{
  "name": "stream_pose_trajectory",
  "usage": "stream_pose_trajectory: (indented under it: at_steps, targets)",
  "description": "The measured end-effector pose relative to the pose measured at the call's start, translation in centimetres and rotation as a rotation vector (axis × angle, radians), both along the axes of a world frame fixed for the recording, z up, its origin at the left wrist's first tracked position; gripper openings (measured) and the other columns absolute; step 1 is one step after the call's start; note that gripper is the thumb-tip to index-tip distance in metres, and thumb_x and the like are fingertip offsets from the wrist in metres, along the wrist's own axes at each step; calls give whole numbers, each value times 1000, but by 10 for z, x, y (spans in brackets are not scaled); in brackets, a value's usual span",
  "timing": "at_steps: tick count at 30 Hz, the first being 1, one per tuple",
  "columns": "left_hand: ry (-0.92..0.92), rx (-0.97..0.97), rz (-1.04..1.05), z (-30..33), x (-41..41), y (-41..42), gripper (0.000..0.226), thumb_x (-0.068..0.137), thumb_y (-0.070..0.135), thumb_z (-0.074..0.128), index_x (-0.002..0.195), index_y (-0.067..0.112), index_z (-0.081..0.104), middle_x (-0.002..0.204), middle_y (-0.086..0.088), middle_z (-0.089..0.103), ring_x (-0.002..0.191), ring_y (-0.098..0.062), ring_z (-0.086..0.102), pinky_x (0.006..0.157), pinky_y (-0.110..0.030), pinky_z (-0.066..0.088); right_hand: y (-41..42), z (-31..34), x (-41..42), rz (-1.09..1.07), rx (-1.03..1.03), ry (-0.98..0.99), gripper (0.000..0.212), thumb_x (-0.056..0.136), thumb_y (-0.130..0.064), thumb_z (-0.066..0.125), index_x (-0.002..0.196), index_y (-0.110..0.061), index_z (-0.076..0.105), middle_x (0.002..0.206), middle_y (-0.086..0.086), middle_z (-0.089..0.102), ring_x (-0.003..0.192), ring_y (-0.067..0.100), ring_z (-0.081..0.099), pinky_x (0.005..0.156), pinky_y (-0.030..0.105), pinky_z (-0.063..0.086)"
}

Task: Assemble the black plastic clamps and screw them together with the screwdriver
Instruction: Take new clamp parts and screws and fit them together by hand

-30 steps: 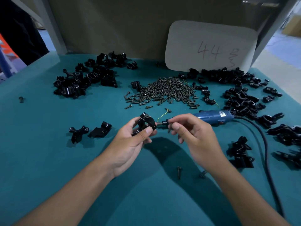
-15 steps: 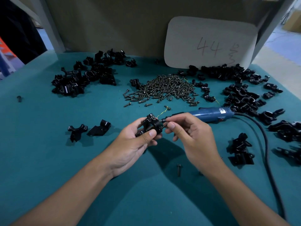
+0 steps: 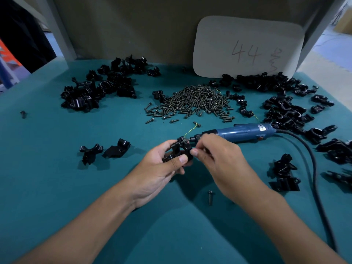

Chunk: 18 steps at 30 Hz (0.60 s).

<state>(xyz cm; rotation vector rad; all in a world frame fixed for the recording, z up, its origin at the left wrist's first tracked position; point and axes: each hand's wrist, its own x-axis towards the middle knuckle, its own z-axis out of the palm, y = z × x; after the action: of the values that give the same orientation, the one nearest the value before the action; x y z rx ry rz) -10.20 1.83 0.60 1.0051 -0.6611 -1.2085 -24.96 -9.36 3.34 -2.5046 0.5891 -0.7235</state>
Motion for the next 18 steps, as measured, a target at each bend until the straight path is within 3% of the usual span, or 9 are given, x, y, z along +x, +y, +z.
stream_pose_trajectory:
  at_steps: [3,6,9,12,15,18]
  targets:
    - [-42,-6,-21,-1,-1,1,50,84,9,64,133,2,54,106,0,70,92,-11,66,74,-20,50,9,-1,1,-85,-154,164,41,107,-50,25,77,-28,43,72,-12,41,73,12,43,61,32,33]
    - [-54,-5,-36,1,-2,2,48,85,10,64,132,2,55,108,-1,70,95,-13,65,76,-22,49,9,4,-3,-176,-151,241,54,99,-65,11,78,-29,46,70,-13,46,73,12,48,57,35,31]
    - [-37,-13,-23,4,0,2,49,86,9,63,133,1,54,110,-4,69,93,-13,64,76,-22,49,-1,7,-13,2,-44,251,33,102,-61,23,99,-39,47,94,-18,51,91,4,49,73,34,45]
    - [-43,-21,-21,3,1,2,51,85,8,63,134,-1,53,110,-5,69,91,-13,65,72,-21,49,-7,10,-17,67,-62,290,13,101,-50,34,106,-42,44,102,-21,49,100,4,48,81,37,48]
    - [-58,-14,-29,1,-2,3,50,83,10,65,131,2,55,107,-4,69,91,-14,64,72,-21,49,-7,9,-15,90,-202,355,28,105,-49,23,99,-32,46,96,-14,47,94,11,48,72,40,49]
    - [-170,19,-27,-1,-1,4,43,84,17,71,125,9,60,100,-4,68,87,-18,58,78,-26,47,-5,5,-13,42,-157,405,41,102,-58,15,79,-34,38,78,-11,45,76,9,42,63,38,41]
